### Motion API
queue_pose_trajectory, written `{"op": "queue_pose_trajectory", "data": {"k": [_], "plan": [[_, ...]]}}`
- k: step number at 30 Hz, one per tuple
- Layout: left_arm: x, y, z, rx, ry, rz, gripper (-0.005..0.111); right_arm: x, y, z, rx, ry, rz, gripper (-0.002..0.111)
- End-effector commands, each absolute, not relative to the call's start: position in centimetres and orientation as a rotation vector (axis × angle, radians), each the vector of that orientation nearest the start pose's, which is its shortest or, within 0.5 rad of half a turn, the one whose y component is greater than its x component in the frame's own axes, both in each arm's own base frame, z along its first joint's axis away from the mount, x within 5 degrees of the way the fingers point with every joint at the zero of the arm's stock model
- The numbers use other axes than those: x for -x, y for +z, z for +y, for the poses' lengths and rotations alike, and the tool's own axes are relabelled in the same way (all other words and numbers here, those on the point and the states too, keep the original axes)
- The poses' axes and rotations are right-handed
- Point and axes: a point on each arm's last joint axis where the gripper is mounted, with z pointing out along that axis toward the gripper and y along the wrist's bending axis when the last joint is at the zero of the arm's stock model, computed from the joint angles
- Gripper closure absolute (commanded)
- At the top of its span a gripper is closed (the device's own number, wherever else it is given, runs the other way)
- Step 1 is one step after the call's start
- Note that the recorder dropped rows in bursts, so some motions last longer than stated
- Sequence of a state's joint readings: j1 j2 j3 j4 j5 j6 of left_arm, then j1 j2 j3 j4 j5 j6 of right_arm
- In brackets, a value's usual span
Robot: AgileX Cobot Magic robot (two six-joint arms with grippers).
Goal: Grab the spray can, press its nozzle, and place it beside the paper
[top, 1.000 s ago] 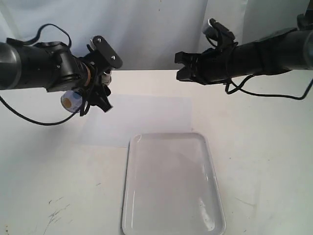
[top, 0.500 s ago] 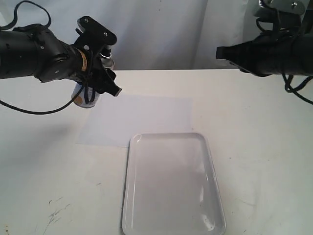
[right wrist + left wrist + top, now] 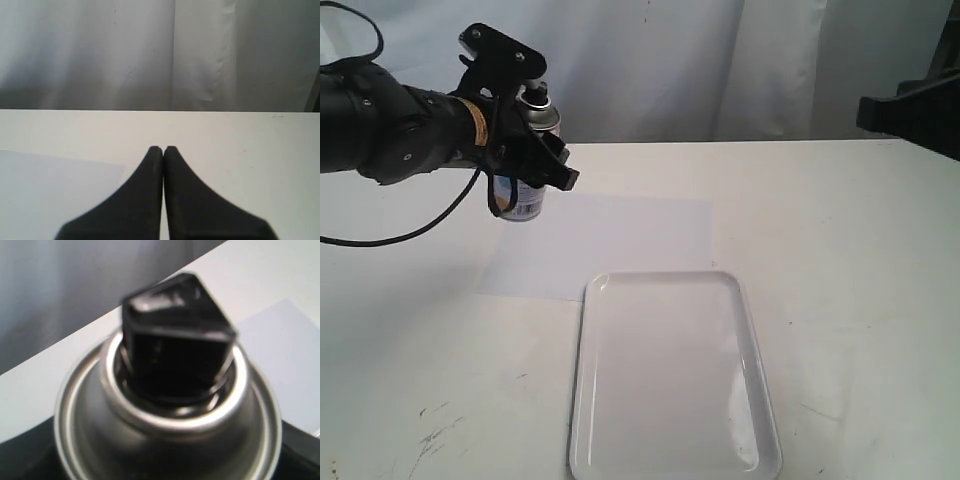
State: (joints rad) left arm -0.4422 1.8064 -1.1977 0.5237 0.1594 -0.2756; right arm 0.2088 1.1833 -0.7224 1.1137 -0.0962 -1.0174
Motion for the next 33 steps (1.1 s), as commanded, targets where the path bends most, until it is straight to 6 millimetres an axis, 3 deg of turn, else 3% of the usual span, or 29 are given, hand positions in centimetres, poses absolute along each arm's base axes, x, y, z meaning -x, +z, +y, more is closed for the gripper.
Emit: {"op": "queue_pose_trajectory", "data": {"k": [1,14,21,33], "plan": [[-35.8,24.1,-17.4,-0.685,-0.105,2.037,0.107,-22.9,29.2,3.4,0.003,0.064,1.873,0.108],[-32.2,24.1,-23.4,-0.861,-0.23,1.947,0.107,-17.1,27.6,2.2,-0.016,0.086,1.827,0.108],[-30.5,24.6,-26.0,-0.915,-0.323,1.861,0.107,-15.6,27.6,2.0,-0.02,0.109,1.793,0.108],[-30.5,25.4,-26.4,-0.85,-0.409,1.825,0.107,-15.5,27.7,2.0,-0.027,0.111,1.786,0.108]]}}
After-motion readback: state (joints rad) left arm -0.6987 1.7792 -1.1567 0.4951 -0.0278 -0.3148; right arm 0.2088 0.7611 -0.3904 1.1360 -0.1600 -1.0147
